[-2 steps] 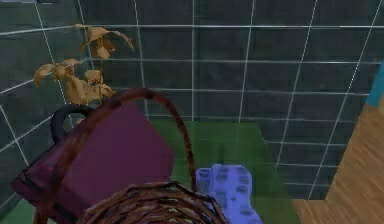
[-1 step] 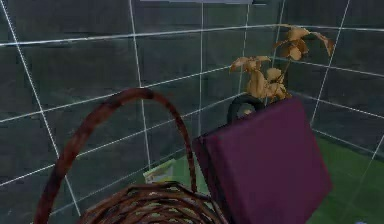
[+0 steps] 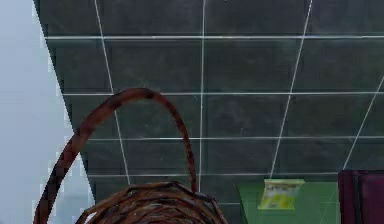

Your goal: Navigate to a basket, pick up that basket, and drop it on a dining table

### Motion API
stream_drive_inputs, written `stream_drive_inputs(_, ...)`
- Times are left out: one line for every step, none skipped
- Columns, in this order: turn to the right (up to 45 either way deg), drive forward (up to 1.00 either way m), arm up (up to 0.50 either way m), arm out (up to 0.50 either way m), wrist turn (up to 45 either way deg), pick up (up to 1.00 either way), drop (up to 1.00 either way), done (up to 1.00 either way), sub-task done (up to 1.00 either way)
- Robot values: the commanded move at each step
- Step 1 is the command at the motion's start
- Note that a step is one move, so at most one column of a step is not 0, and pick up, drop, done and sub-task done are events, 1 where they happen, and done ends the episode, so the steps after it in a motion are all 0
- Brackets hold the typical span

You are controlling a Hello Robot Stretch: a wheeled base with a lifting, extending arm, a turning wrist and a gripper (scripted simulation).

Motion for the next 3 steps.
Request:
stream_drive_inputs(0.0,0.35,0.00,0.00,0.0,0.00,0.00,0.00,0.00)
stream_drive_inputs(45.0,0.00,0.00,0.00,0.0,0.00,0.00,0.00,0.00)
stream_drive_inputs(45.0,0.00,0.00,0.00,0.0,0.00,0.00,0.00,0.00)
